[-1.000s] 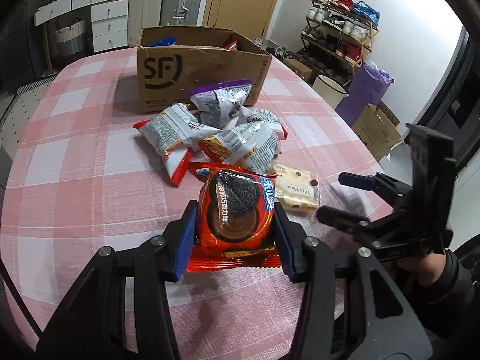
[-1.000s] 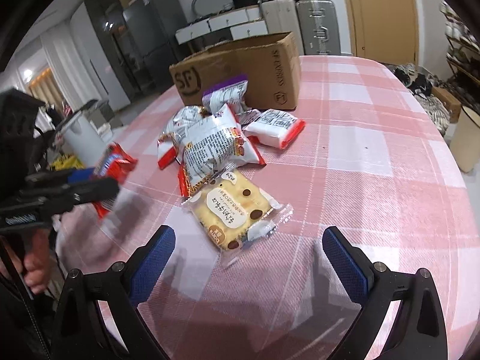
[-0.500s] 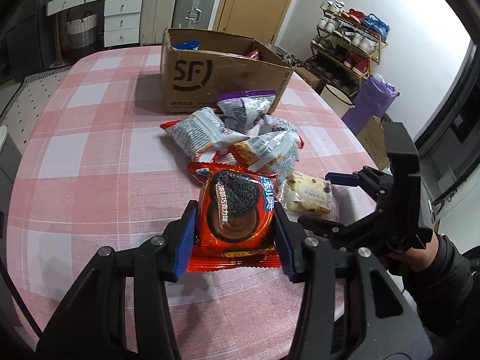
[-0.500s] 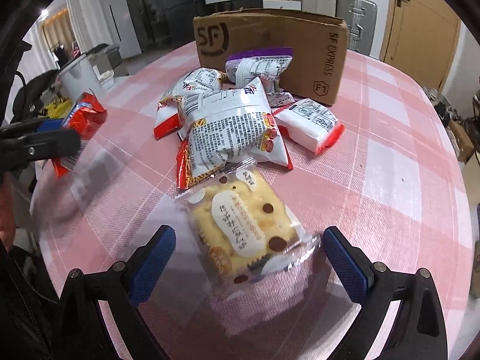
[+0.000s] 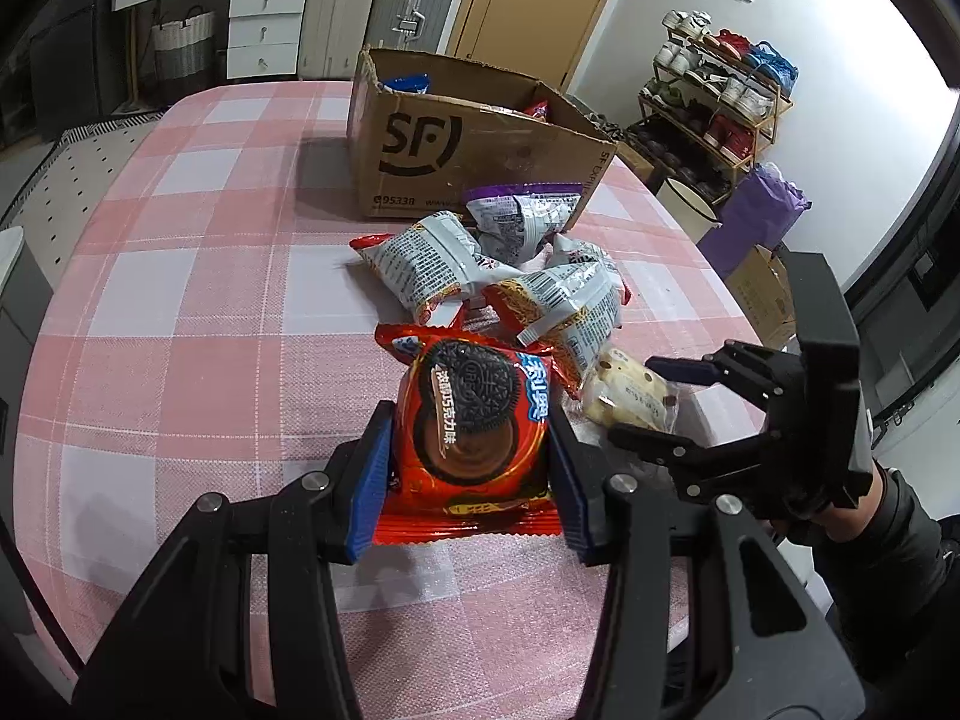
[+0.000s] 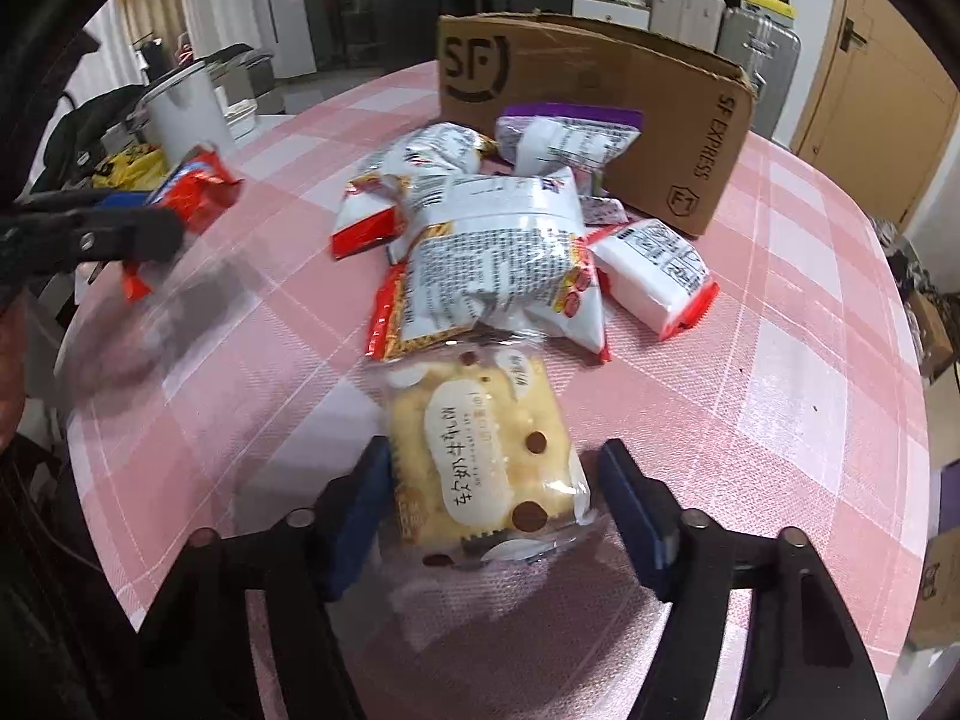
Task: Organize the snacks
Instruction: 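Grasp the red Oreo pack with the left gripper while the right gripper grasps the cream cake packet, then carry both packets over the box and open both grippers to drop them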
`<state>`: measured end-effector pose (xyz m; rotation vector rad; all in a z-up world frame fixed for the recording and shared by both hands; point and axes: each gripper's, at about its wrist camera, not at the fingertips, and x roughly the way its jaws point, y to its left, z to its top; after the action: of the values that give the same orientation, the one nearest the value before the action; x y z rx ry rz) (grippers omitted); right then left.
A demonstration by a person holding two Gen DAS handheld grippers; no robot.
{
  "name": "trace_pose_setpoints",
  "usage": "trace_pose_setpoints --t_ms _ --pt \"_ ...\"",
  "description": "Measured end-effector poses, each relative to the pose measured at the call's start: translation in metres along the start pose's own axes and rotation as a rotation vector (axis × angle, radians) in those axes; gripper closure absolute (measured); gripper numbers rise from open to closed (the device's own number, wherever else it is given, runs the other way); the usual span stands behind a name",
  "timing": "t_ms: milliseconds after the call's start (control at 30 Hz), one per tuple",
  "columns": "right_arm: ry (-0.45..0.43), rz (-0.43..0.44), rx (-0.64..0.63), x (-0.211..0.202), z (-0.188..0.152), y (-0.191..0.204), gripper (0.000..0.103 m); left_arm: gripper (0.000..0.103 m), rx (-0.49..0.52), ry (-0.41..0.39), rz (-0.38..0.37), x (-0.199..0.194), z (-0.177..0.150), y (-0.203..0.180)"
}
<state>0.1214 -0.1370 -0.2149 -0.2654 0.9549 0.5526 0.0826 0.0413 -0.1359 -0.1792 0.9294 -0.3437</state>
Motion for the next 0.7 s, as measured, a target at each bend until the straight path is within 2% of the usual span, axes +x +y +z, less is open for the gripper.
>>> trace_pose_setpoints --t_ms 133,367,700 --pt "-0.024 0.010 0.017 -0.003 -0.003 0.000 0.043 0.058 0.004 0.001 -0.004 -0.001 0.000 -0.002" --pt "-0.069 0.083 0.147 -0.015 -0.013 -0.014 0.043 0.058 0.005 -0.002 0.006 -0.004 0.003 -0.003" --pt "-0.130 0.150 0.266 -0.034 -0.023 -0.029 0.043 0.058 0.015 -0.004 0.010 -0.004 0.004 -0.005"
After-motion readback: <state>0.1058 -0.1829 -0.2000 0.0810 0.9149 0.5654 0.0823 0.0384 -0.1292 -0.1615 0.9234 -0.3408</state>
